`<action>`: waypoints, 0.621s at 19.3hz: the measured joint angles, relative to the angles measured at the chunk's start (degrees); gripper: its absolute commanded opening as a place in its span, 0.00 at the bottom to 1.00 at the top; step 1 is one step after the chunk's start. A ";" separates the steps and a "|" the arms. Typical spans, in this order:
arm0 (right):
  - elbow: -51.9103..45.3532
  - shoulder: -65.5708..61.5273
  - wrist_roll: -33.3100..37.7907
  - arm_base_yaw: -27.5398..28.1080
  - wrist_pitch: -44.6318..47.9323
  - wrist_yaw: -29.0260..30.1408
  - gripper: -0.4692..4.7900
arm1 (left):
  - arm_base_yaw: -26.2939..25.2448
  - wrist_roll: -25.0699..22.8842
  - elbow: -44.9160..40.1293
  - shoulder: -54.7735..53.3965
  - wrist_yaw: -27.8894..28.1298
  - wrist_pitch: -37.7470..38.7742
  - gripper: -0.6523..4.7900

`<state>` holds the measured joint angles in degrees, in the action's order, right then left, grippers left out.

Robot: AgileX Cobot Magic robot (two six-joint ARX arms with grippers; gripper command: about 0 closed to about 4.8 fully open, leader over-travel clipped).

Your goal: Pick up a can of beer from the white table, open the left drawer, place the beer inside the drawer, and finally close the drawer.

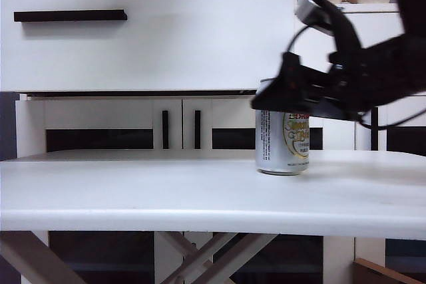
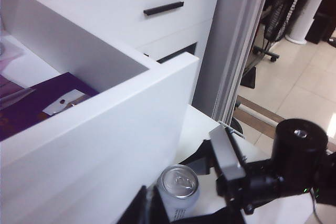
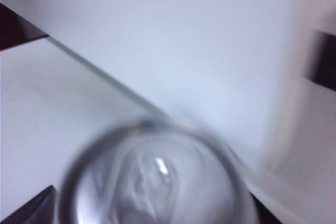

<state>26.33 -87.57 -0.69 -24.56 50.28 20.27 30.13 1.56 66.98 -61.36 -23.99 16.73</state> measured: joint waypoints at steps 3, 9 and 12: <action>0.70 -1.42 0.02 -0.09 -0.04 -1.03 1.00 | 0.00 0.24 0.00 0.00 -0.02 -0.02 0.11; 0.98 -2.03 0.02 -0.09 -1.86 -2.25 1.00 | 0.00 0.42 0.00 0.00 -0.04 -0.20 0.11; 0.96 -2.03 0.02 -0.09 -3.28 -2.21 0.84 | 0.00 0.42 0.00 0.00 -0.04 -0.20 0.11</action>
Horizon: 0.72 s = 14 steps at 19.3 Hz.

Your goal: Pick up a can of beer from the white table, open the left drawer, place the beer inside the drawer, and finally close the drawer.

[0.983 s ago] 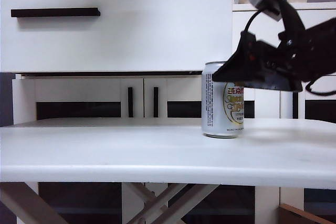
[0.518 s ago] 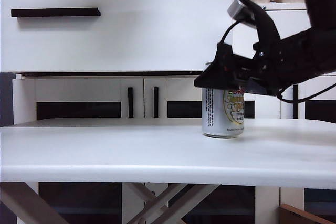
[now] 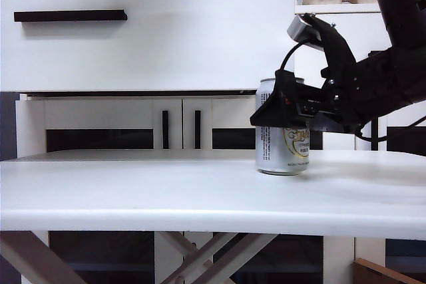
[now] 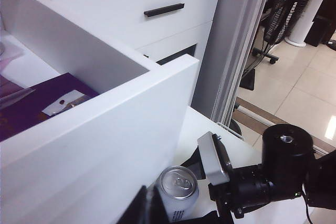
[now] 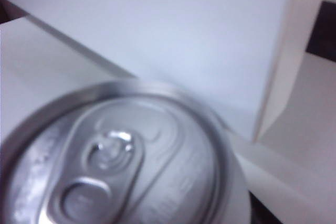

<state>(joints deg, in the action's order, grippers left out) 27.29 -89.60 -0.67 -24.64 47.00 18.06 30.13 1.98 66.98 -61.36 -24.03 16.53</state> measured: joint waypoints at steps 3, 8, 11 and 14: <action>0.00 0.00 -0.09 0.00 -0.22 0.90 0.55 | 0.00 0.00 0.00 0.00 0.00 0.00 0.11; 0.00 0.02 0.48 0.00 -0.20 1.16 0.55 | 0.00 0.00 0.00 0.00 0.00 -0.02 0.11; 0.00 0.11 1.70 0.00 -0.13 1.27 0.55 | 0.00 0.00 -0.02 0.00 0.00 -0.02 0.11; -0.15 1.60 2.27 0.00 -1.97 1.22 0.55 | 0.00 0.00 0.00 0.00 0.00 -0.02 0.11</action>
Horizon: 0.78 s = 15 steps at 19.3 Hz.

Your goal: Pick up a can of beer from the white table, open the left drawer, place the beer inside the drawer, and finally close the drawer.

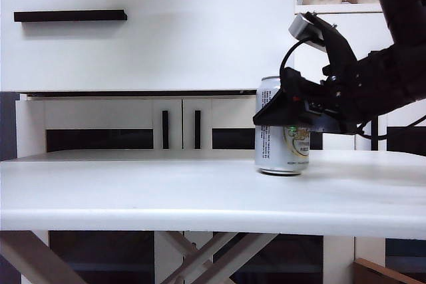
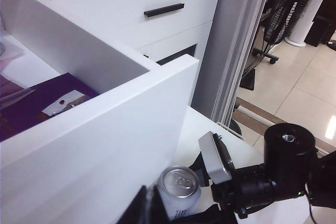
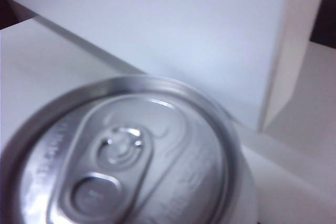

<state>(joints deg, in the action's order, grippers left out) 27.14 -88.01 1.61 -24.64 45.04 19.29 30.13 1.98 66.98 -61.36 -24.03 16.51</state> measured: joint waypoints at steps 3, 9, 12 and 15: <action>-0.31 2.82 0.09 0.00 -2.67 0.00 0.55 | 0.00 0.00 0.00 0.00 0.02 -0.20 0.11; -0.31 13.29 0.11 0.00 -11.72 -0.02 0.55 | 0.00 0.02 -0.02 0.00 0.02 -0.50 0.11; -0.31 22.34 0.09 0.00 -14.97 0.04 0.55 | 0.00 0.31 0.00 0.00 0.04 -0.83 0.11; -0.31 30.82 0.17 0.00 -18.23 -0.24 0.55 | 0.00 0.42 0.61 -0.02 0.04 -0.77 0.11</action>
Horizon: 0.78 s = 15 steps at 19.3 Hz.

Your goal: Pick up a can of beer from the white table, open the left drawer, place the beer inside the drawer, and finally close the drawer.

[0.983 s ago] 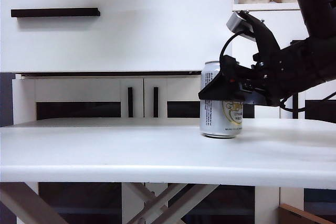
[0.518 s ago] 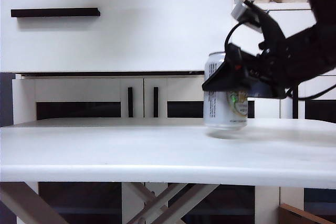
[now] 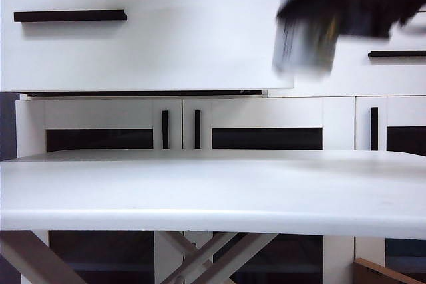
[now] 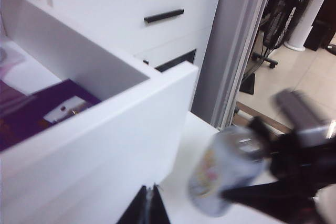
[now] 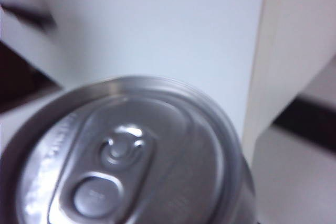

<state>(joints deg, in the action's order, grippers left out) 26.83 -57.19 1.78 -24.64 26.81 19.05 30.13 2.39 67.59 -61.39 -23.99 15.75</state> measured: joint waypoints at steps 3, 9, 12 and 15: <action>5.03 6.60 3.50 0.07 -9.14 -5.53 0.55 | 0.00 1.01 5.09 -0.13 0.00 1.70 0.11; 18.86 5.99 3.78 0.04 -18.69 -6.01 0.55 | 0.00 0.07 16.55 -2.14 0.13 8.85 0.11; 26.29 2.71 3.78 0.07 -22.77 -6.01 0.55 | 0.26 -4.09 23.52 -4.07 2.12 15.21 0.11; 32.55 -0.70 3.80 0.07 -24.33 -5.97 0.55 | 0.26 -6.12 27.19 -5.88 2.16 18.93 0.11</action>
<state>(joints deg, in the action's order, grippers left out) 59.37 -57.89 5.58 -24.58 2.48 13.08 30.39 -3.73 94.78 -67.26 -21.82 34.68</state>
